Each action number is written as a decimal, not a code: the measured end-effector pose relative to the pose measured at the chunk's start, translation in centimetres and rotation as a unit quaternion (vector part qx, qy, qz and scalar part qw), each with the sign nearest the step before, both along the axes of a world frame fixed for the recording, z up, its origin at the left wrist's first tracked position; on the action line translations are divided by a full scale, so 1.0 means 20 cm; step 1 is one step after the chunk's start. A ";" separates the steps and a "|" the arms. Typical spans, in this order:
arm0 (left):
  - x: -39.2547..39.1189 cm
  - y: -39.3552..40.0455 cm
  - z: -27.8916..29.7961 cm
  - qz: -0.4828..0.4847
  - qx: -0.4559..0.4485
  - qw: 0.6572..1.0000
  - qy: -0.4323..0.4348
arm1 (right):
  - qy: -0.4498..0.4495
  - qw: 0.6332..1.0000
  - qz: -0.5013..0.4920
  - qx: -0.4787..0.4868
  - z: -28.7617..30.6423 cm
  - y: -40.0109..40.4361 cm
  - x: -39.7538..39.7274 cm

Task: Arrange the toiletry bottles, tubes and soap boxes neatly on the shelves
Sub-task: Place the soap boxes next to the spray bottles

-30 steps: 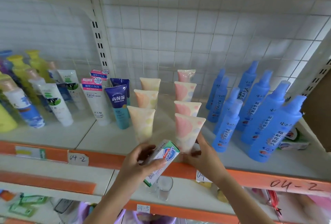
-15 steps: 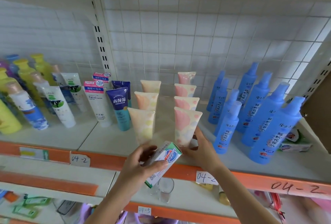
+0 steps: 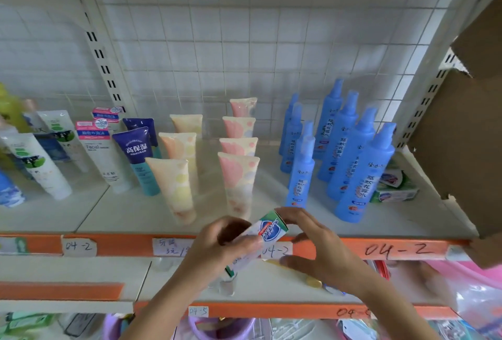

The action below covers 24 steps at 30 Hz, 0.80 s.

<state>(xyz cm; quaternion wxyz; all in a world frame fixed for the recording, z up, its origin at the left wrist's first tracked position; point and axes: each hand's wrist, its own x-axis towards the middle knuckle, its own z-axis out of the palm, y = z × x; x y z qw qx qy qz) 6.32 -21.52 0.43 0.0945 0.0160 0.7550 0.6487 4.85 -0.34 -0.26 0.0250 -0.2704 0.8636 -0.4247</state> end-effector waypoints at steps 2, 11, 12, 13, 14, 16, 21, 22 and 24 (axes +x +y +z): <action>-0.01 0.08 0.01 -0.039 0.024 0.998 -0.054 | -0.037 0.999 -0.010 -0.038 0.03 0.08 0.04; -0.04 0.51 -0.03 -0.114 0.122 0.969 -0.180 | -0.156 0.961 -0.157 -0.164 0.01 0.42 0.18; -0.04 0.55 -0.03 -0.124 0.117 0.971 -0.169 | -0.158 0.957 -0.176 -0.169 0.00 0.46 0.19; -0.04 0.58 -0.03 -0.134 0.106 0.973 -0.155 | -0.160 0.953 -0.191 -0.172 -0.01 0.50 0.20; -0.04 0.61 -0.04 -0.142 0.092 0.975 -0.142 | -0.165 0.948 -0.205 -0.179 -0.02 0.53 0.21; -0.04 0.68 -0.05 -0.155 0.057 0.980 -0.112 | -0.180 0.934 -0.224 -0.213 -0.03 0.59 0.24; -0.03 0.88 -0.08 -0.188 -0.068 0.979 -0.035 | -0.141 0.880 -0.341 -0.298 -0.01 0.72 0.25; -0.02 0.93 -0.08 -0.177 -0.077 0.981 -0.024 | -0.125 0.871 -0.363 -0.306 0.00 0.75 0.24; -0.02 1.04 -0.08 -0.128 -0.065 0.990 -0.011 | -0.092 0.872 -0.385 -0.288 0.02 0.81 0.22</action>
